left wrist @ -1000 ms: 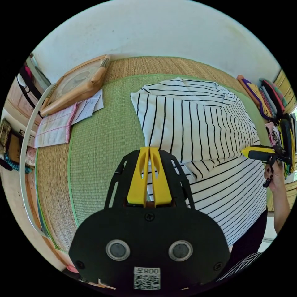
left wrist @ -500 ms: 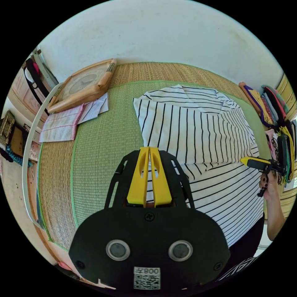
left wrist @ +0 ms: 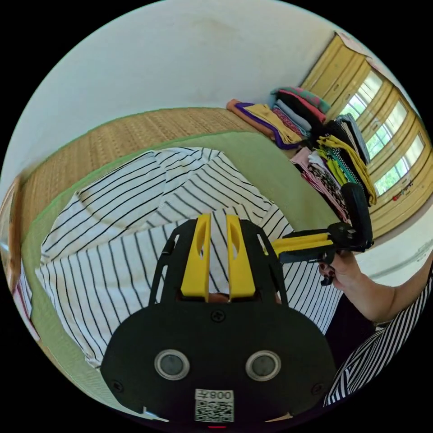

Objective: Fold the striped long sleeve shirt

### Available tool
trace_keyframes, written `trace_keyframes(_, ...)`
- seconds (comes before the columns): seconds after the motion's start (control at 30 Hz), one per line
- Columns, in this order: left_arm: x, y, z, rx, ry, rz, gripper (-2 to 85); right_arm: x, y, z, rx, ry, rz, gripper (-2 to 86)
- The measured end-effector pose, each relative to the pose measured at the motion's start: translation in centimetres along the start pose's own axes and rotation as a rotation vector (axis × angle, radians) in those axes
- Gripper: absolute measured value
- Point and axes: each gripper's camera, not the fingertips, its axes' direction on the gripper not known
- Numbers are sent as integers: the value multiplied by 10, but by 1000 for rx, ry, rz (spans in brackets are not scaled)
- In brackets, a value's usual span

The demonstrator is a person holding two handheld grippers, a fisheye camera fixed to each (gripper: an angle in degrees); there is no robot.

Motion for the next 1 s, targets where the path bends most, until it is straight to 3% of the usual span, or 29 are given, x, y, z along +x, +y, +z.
trace_keyframes(0.3,29,-81,52,-185,-23,197,36,19,12,12,21,-24,-1,41)
trace_keyframes(0.63,28,-109,33,-71,-10,123,5,37,20,6,68,-63,-5,12)
trace_keyframes(0.8,27,-112,57,-151,-18,111,7,54,22,13,42,-110,23,8)
trace_keyframes(1.0,24,-101,41,-15,20,45,9,63,25,-13,124,-70,22,2)
